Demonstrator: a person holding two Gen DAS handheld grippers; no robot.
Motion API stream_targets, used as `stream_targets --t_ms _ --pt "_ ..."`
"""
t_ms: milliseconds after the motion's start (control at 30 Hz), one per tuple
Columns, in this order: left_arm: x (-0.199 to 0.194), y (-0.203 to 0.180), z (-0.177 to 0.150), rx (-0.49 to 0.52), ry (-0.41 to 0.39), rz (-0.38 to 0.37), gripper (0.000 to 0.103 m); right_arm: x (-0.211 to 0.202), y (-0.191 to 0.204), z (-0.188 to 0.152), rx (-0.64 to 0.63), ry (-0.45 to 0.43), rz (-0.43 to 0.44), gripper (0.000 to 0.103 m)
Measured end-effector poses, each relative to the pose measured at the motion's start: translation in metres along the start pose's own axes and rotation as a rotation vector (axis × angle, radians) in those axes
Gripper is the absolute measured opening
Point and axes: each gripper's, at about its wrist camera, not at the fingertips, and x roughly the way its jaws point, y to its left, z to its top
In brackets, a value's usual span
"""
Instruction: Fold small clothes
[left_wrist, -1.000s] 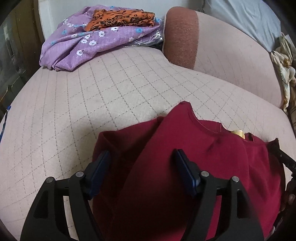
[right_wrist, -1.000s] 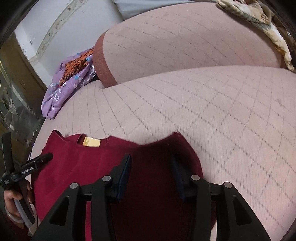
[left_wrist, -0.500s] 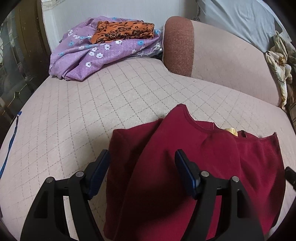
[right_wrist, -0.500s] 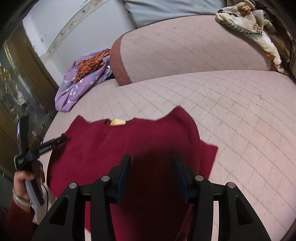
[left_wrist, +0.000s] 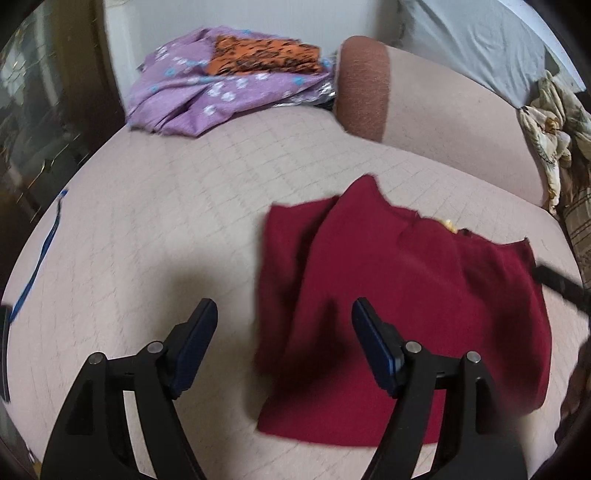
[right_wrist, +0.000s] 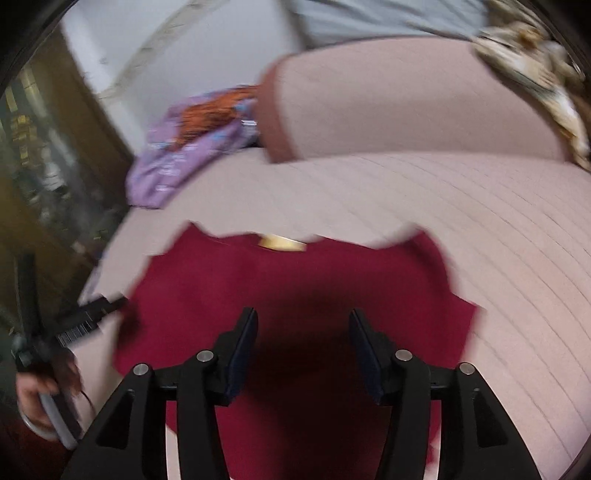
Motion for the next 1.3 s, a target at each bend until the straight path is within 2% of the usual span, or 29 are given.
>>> stream_targets --t_ms 100,200,267,333,500,567,600,633,733,867,1100,1200,1233,1300 --pt "0.007 0.011 -0.013 -0.037 0.025 -0.008 0.075 0.037 0.041 0.022 -0.019 0.029 0.120 0.058" --pt "0.021 0.021 -0.022 -0.081 0.043 -0.020 0.075 0.078 0.079 0.039 0.000 0.080 0.192 0.058" --pt "0.029 0.026 -0.025 -0.114 0.054 -0.043 0.078 0.100 0.096 0.045 0.018 0.116 0.229 0.069" --pt "0.030 0.026 -0.022 -0.109 0.052 -0.057 0.078 0.128 0.113 0.052 0.033 0.164 0.228 0.070" --pt "0.032 0.024 -0.017 -0.069 0.045 -0.066 0.078 0.185 0.133 0.058 0.019 0.268 0.164 0.068" --pt "0.033 0.027 -0.017 -0.080 0.051 -0.079 0.078 0.201 0.133 0.055 0.012 0.307 0.084 0.038" --pt "0.033 0.028 -0.017 -0.086 0.054 -0.086 0.078 0.201 0.135 0.056 -0.019 0.277 0.042 0.028" --pt "0.032 0.030 -0.017 -0.094 0.053 -0.094 0.078 0.198 0.138 0.056 -0.046 0.257 0.027 0.012" --pt "0.028 0.032 -0.016 -0.092 0.036 -0.091 0.078 0.187 0.144 0.059 -0.094 0.220 0.031 0.008" --pt "0.028 0.033 -0.015 -0.092 0.029 -0.090 0.078 0.185 0.158 0.067 -0.141 0.176 0.036 0.007" --pt "0.033 0.036 -0.012 -0.099 0.038 -0.090 0.078 0.220 0.160 0.062 -0.127 0.203 0.056 0.008" --pt "0.031 0.036 -0.013 -0.096 0.040 -0.091 0.078 0.210 0.154 0.064 -0.097 0.202 0.105 0.025" --pt "0.030 0.036 -0.014 -0.096 0.038 -0.091 0.078 0.203 0.150 0.065 -0.070 0.206 0.134 0.037" --pt "0.029 0.037 -0.015 -0.101 0.036 -0.095 0.078 0.185 0.145 0.064 -0.047 0.196 0.171 0.040"
